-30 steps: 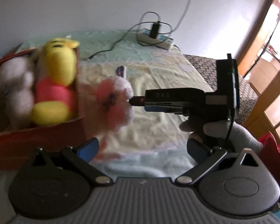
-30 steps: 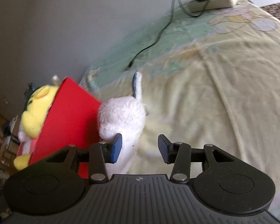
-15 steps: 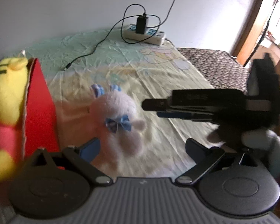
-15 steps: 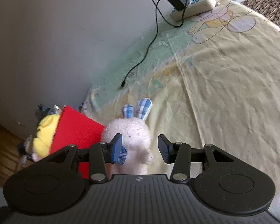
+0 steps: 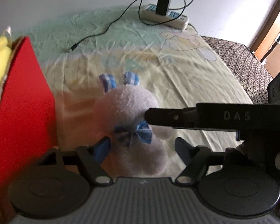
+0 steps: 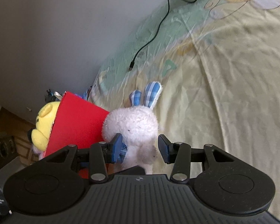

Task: Organize objects
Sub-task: 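Lift the second bunny with the right gripper and carry it over the box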

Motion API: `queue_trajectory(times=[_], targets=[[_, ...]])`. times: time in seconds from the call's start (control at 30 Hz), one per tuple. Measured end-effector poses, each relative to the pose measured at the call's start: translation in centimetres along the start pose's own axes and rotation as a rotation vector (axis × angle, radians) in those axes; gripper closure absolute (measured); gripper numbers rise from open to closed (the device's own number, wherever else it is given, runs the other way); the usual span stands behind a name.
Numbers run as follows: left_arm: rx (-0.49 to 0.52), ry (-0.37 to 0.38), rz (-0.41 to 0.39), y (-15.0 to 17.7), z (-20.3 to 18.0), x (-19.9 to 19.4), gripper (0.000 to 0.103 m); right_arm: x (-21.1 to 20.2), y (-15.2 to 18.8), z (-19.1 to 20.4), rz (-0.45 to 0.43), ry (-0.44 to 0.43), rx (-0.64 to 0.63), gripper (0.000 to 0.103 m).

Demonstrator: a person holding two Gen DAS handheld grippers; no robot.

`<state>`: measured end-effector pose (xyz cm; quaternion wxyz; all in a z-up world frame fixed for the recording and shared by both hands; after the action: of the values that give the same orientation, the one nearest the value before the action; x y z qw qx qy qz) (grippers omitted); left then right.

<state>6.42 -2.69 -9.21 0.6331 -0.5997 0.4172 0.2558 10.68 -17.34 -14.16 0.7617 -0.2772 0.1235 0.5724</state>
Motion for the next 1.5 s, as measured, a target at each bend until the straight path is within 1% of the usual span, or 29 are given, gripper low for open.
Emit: queue_trajectory(times=[0.03,0.13,0.2,0.23,0.33,0.47,0.63,0.7,0.93,1.27,1.5], targets=[[-0.008,0.0,0.008,0.0,0.2,0.4,0.032,0.3,0.0,0.0,0.008,-0.01,0.001,0.054],[-0.035,0.005,0.025,-0.2,1.0,1.3,0.032,1.1,-0.1,0.3,0.021,-0.025,-0.01,0.048],[-0.046,0.005,0.035,-0.2,1.3,1.6,0.032,1.8,-0.1,0.4,0.034,-0.036,-0.011,0.047],[-0.047,0.003,0.039,-0.2,1.4,1.8,0.032,2.0,-0.1,0.4,0.04,-0.044,-0.008,0.047],[-0.042,0.001,0.045,-0.3,1.5,2.0,0.032,2.5,-0.1,0.4,0.053,-0.073,0.0,0.054],[-0.038,-0.002,0.047,-0.4,1.4,1.9,0.034,2.3,-0.1,0.6,0.054,-0.075,-0.015,0.059],[-0.035,0.009,0.045,-0.3,1.2,1.6,0.04,1.2,0.0,0.9,0.046,-0.057,-0.031,0.061],[-0.029,0.02,0.042,-0.2,0.8,1.4,0.04,0.5,0.2,1.0,0.04,-0.05,-0.033,0.061],[0.028,0.052,0.007,0.3,-1.7,-0.6,0.04,-2.6,1.3,1.4,-0.002,-0.035,-0.041,0.061],[0.107,0.107,-0.052,1.8,-3.9,-4.6,0.04,-6.6,4.7,3.1,-0.105,-0.025,-0.07,0.061],[0.169,0.102,-0.132,2.7,-3.9,-8.2,0.04,-8.1,6.6,6.0,-0.177,-0.055,-0.107,0.061]])
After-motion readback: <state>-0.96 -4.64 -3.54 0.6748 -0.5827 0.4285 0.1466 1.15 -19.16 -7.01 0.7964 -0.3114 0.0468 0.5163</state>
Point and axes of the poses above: each gripper's, at about its wrist camera, not at the fingertips, and x roughly the way its jaws point, z to its left, y to its underside, the point moved 2 cm from there along x, roughly the way its jaws point, and after that the axes turned 9 degrees about x, right-handed, at the moved point
